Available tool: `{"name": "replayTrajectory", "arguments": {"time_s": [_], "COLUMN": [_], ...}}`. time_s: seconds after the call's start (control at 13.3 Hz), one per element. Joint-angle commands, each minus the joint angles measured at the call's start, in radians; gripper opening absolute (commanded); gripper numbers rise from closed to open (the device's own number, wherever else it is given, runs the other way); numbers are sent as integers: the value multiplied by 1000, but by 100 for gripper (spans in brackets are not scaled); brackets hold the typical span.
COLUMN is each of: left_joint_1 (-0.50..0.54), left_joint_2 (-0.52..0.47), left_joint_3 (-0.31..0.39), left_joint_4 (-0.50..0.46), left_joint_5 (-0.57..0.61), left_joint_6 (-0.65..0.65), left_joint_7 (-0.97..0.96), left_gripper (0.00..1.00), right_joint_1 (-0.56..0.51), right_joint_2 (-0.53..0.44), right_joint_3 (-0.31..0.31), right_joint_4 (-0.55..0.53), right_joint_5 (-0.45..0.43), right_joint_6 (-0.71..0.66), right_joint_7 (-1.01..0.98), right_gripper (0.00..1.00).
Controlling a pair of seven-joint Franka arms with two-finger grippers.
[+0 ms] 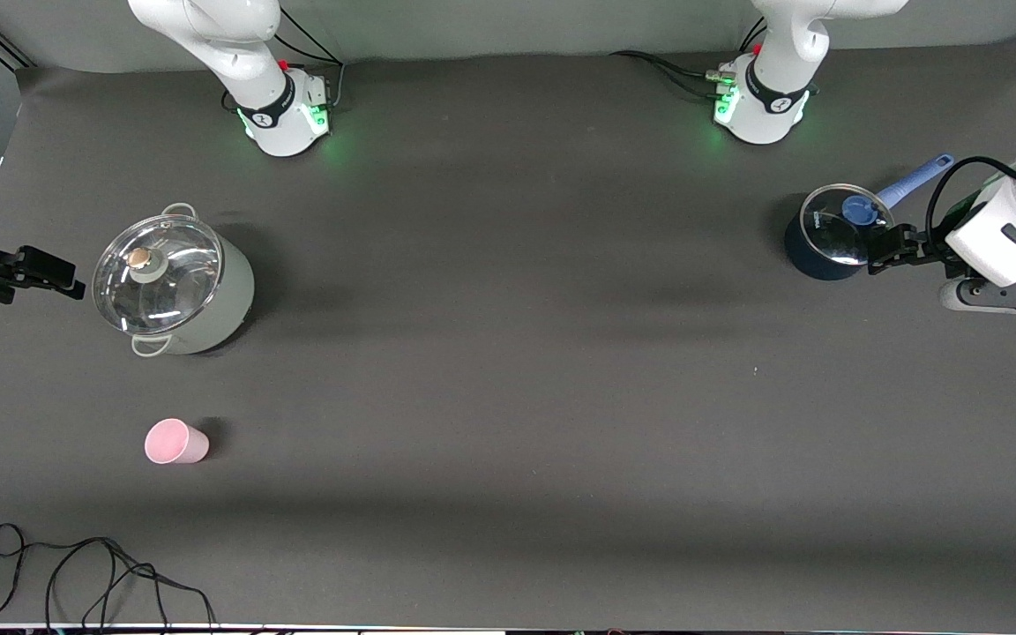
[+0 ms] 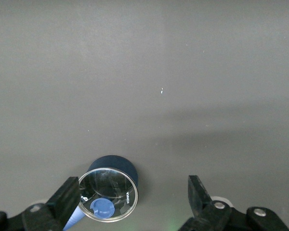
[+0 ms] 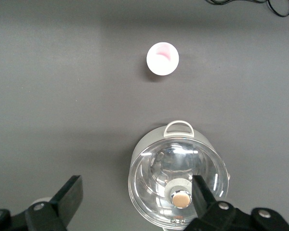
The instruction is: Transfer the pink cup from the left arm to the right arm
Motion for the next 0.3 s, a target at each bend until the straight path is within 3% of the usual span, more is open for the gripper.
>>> {"name": "replayTrajectory", "arguments": {"time_s": [0.0,0.22], "left_joint_1": [-8,-6], "left_joint_2": [11,11], "left_joint_3": [10,10], "left_joint_4": [25,25], "left_joint_5": [-10,-10], "left_joint_6": [-24,-33], "left_joint_7": [11,11], "left_gripper": [100,100], "right_joint_1": [-5,-5], "right_joint_2": [-9,-9], "right_joint_3": [8,8], "right_joint_4": [12,12], "right_joint_5": [-21,-21], "right_joint_6": [-21,-19], "right_joint_7": [19,21], "right_gripper": [100,100]}}
